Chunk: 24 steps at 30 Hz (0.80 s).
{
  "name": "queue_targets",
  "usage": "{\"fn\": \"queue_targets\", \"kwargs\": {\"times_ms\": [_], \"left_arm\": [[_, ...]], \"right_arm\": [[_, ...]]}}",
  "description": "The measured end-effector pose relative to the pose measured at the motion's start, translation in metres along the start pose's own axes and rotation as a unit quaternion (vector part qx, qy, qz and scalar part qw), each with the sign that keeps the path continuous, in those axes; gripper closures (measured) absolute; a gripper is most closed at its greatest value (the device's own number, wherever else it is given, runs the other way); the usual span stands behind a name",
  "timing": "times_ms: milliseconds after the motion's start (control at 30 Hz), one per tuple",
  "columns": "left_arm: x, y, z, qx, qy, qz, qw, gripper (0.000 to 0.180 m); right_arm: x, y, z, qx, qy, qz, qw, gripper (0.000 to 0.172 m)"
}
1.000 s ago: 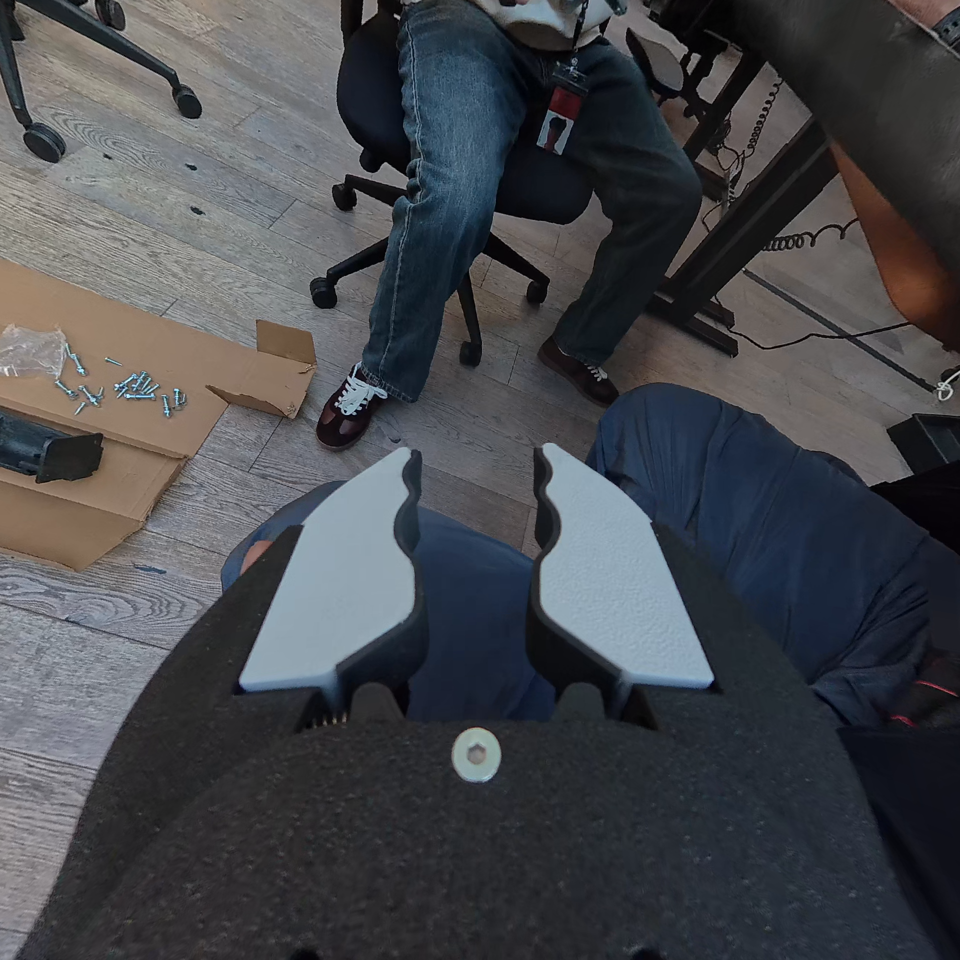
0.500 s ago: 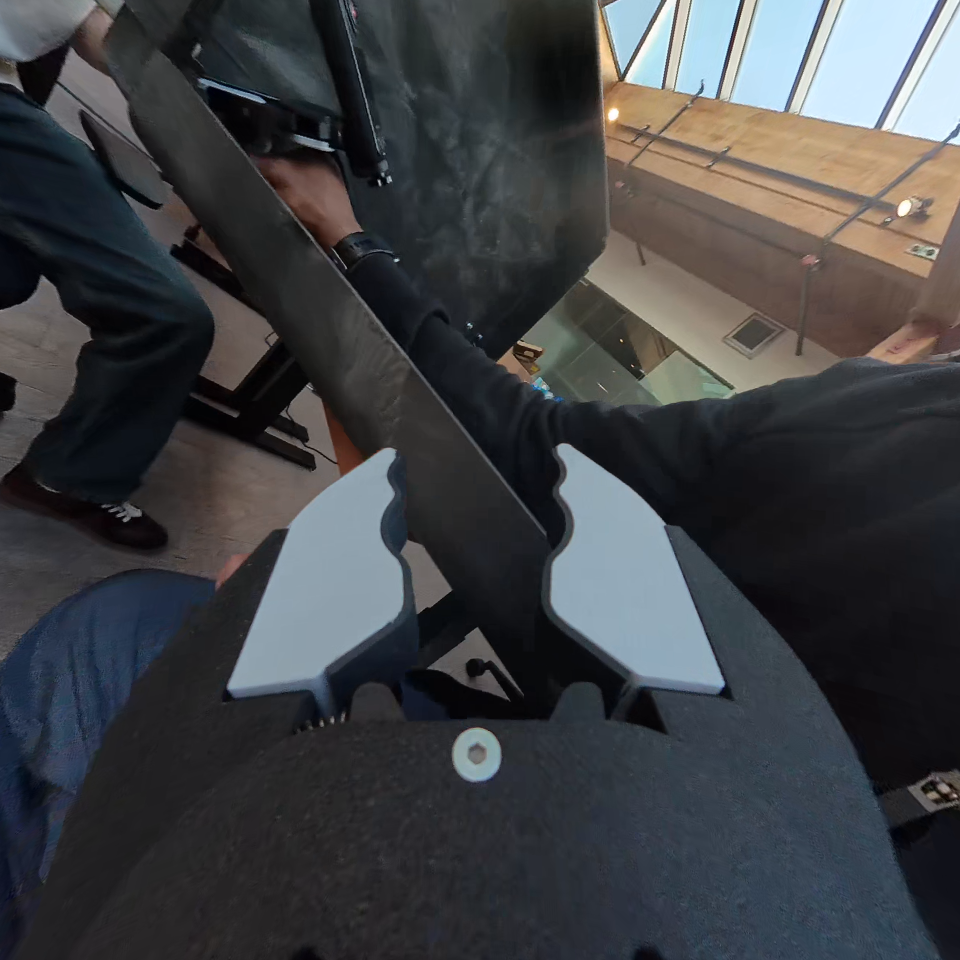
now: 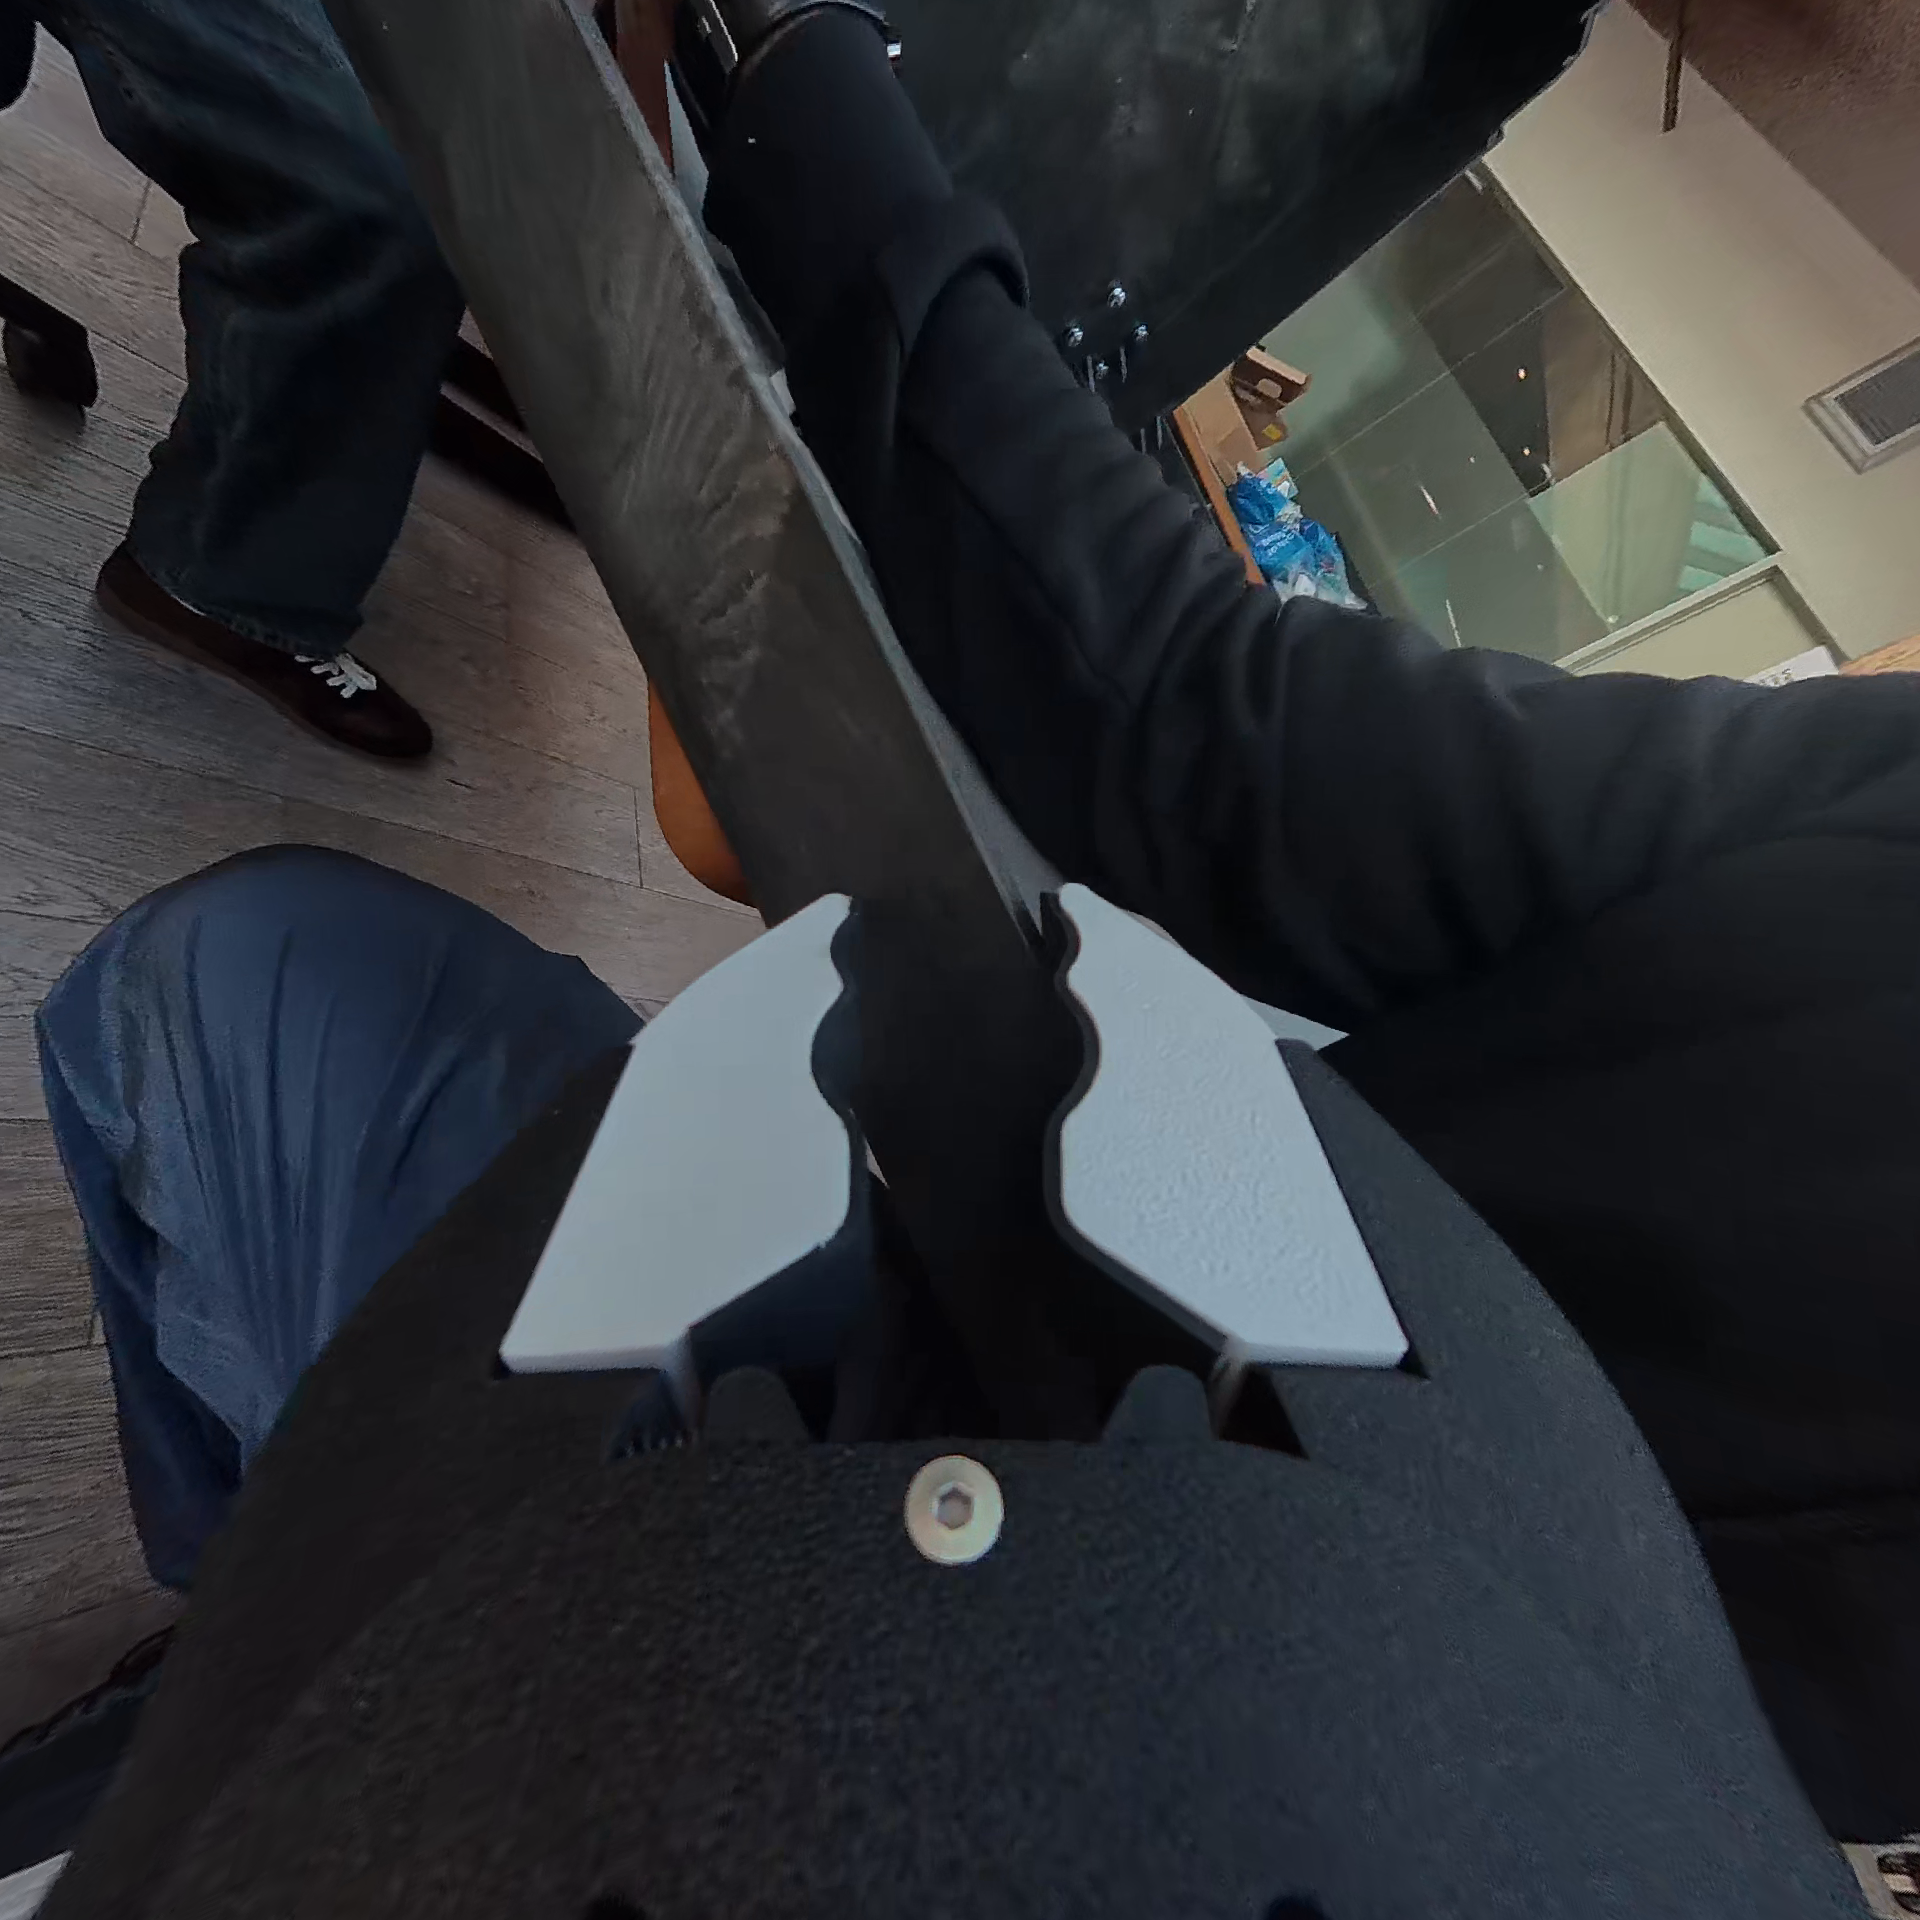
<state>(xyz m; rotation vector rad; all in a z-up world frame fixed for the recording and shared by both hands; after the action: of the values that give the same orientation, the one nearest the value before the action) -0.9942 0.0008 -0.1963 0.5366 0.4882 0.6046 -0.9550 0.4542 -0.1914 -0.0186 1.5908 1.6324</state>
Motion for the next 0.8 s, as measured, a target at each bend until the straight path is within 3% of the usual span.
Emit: {"fn": "queue_targets", "kwargs": {"times_ms": [333,800], "left_arm": [[-0.0002,0.0030,0.0069,0.058,0.046,-0.022,0.997,0.153],[0.0004,0.0042,0.0083,0.073,0.055,-0.027,0.995,0.154]], "right_arm": [[-0.0003,-0.0006,0.0009,0.008,0.004,0.007,1.000,0.164],[-0.0007,-0.0013,0.0024,0.015,0.009,0.020,1.000,0.165]]}}
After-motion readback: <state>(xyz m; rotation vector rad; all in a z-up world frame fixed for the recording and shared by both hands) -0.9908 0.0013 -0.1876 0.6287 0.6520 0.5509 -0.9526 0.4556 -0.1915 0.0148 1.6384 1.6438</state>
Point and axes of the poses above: each gripper's, where its closed fingertips meet, x out along the fingers, y out of its top, z = x × y across the jaws, the point moved 6 cm from there along -x, back along the fingers, and after that the axes turned 3 degrees about y, right-handed, at the moved point
